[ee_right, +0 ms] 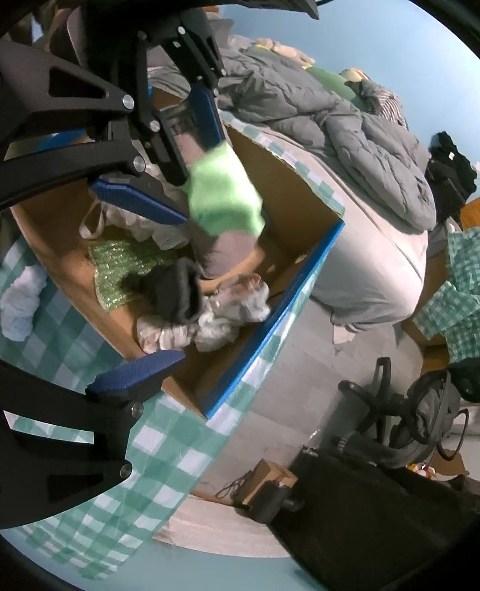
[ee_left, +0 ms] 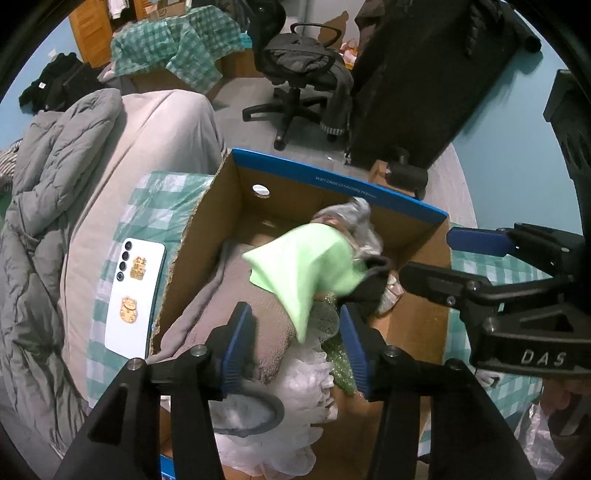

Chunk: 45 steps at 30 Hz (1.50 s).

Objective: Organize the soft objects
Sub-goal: 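Open both grippers to drop the lime cloth and dark sock into the box, then move the left tool to the white rolled sock while the right moves to the light grey sock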

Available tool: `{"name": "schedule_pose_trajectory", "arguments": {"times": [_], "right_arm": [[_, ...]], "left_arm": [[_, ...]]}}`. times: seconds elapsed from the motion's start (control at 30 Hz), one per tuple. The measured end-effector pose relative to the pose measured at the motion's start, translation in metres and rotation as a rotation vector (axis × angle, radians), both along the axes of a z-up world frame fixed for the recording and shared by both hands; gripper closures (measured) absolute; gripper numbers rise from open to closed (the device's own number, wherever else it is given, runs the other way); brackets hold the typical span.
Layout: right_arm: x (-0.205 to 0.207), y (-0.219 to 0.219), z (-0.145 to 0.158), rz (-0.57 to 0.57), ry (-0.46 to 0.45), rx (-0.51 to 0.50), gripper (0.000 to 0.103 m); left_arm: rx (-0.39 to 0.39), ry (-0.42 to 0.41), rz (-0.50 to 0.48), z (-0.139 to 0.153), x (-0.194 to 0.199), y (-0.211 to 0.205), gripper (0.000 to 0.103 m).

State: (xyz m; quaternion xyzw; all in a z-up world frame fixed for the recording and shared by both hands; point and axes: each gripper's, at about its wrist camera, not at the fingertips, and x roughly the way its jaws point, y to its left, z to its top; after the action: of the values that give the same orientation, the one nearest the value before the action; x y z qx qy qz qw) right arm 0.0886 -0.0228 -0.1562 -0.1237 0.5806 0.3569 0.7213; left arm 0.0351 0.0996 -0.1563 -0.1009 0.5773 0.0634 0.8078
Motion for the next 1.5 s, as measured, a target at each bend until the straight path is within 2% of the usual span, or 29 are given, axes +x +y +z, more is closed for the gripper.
{"name": "schedule_pose_trajectory", "arguments": {"times": [0.4,0.7,1.13,1.5], "right_arm": [[-0.008,-0.014,0.020,0.004,-0.072,-0.028,0.031],[-0.016,-0.038,0.032,-0.005,-0.091,-0.049,0.031],[-0.030,-0.097,0.046,-0.023,-0.097,-0.067,0.031],[-0.039,-0.149,0.048,-0.048,-0.096,-0.093,0.031]], "left_arm": [[0.015,-0.006,0.001,0.013,-0.008,-0.007,0.052],[0.011,-0.012,0.009,0.027,-0.021,-0.027,0.051],[0.005,-0.014,0.005,0.039,-0.036,-0.076,0.050],[-0.021,0.004,-0.035,0.036,-0.042,-0.128,0.048]]}}
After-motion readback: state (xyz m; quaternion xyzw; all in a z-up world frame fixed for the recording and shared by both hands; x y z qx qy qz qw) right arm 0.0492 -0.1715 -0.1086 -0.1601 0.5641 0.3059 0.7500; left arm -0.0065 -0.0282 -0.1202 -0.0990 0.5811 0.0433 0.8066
